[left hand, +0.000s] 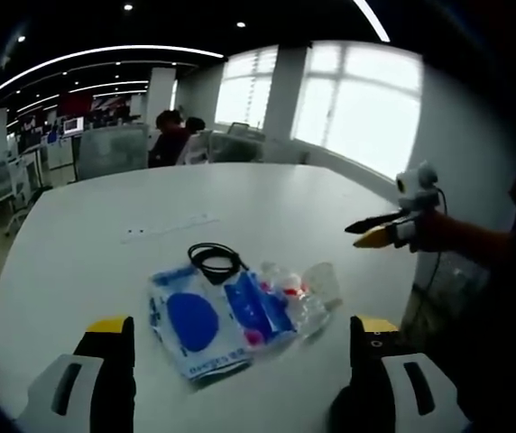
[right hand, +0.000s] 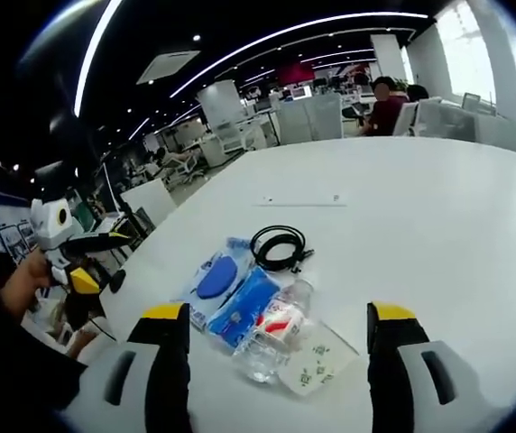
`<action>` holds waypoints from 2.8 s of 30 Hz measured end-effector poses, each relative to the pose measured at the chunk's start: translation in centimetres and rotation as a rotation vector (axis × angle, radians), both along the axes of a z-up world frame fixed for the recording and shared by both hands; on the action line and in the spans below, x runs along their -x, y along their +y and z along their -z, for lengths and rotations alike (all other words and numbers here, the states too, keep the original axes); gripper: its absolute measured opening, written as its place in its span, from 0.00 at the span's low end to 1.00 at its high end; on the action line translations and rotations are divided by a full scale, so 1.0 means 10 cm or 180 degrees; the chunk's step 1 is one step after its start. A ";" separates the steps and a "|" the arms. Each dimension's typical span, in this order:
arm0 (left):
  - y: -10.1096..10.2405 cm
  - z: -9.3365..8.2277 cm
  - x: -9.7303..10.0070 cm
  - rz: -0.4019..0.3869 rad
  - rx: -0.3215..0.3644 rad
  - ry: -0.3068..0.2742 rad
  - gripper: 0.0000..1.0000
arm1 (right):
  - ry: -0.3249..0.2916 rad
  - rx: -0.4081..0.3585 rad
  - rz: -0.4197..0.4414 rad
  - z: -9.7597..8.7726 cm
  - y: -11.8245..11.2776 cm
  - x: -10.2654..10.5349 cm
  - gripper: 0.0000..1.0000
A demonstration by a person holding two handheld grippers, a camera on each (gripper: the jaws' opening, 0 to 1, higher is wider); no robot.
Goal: Arrange the tabletop items into an orderly group along one side of the table until the central work area is clear of visible clutter.
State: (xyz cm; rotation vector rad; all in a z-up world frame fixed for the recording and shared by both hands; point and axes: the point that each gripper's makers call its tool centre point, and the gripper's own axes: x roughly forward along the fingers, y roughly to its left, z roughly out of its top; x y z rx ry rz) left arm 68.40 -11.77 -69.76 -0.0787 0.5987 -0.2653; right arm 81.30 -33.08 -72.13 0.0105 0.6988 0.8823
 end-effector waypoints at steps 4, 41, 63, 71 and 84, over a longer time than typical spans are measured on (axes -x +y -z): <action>0.00 -0.01 0.00 -0.0015 0.0007 -0.0016 0.98 | 0.0014 0.0057 -0.0032 0.02 0.06 -0.10 0.73; 0.11 -0.10 0.25 -0.0279 0.0086 -0.0166 0.97 | 0.0689 0.0592 -0.0142 0.80 0.76 -0.72 0.47; 0.16 -0.10 0.22 -0.0393 0.0104 -0.0176 0.96 | 0.1498 0.0807 0.0184 1.41 0.84 -0.63 0.29; 0.10 -0.03 0.19 -0.0321 0.0147 -0.0147 0.95 | 0.1765 0.0503 0.0500 1.42 0.88 -0.65 0.18; -0.12 -0.01 0.08 -0.0050 0.0169 -0.0126 0.93 | 0.1549 0.0457 0.0487 1.27 0.89 -0.64 0.17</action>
